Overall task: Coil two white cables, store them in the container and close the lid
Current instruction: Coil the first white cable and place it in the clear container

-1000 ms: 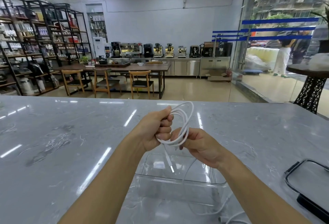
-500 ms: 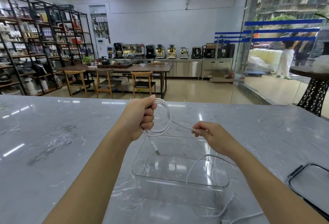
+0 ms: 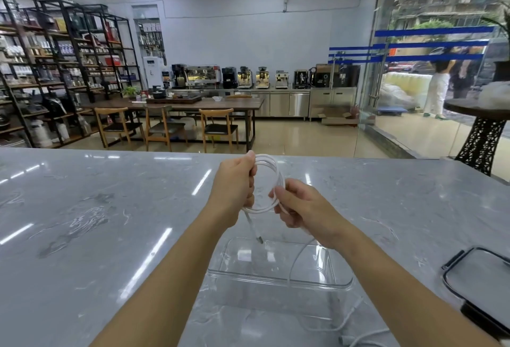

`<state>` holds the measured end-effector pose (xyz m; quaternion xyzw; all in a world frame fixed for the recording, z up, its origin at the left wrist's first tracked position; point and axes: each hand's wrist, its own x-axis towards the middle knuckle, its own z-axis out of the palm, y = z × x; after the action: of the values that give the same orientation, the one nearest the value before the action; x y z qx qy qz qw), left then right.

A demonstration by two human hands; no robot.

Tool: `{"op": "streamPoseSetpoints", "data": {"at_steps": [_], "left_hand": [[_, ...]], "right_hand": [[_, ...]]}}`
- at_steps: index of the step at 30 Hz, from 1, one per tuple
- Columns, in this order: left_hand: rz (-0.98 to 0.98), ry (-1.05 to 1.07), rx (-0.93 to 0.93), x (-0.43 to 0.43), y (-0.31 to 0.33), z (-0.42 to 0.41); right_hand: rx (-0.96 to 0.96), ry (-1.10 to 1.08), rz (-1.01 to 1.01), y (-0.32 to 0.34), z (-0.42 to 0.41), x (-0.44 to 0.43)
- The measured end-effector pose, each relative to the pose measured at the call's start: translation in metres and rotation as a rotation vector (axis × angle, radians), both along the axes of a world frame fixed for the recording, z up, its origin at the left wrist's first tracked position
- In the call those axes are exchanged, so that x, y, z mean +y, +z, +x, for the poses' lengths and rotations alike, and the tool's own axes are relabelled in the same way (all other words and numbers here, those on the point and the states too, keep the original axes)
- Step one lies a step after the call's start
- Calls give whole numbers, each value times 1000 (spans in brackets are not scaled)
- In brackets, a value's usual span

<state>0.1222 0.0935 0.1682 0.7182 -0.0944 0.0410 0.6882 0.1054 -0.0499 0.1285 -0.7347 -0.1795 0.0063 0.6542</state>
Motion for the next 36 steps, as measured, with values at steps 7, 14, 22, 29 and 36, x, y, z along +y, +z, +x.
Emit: {"op": "streamPoseSetpoints", "data": {"at_steps": [7, 14, 22, 29, 36], "left_hand": [[177, -29, 101, 7, -6, 5], [144, -393, 258, 49, -7, 9], [15, -204, 457, 51, -27, 10], [-167, -204, 547, 47, -39, 6], [-606, -432, 447, 32, -50, -2]], "right_hand": [[-33, -203, 67, -7, 6, 1], [-40, -305, 44, -14, 10, -5], [-62, -331, -106, -24, 13, 2], [-53, -363, -148, -26, 15, 4], [-34, -432, -64, -27, 17, 5]]}}
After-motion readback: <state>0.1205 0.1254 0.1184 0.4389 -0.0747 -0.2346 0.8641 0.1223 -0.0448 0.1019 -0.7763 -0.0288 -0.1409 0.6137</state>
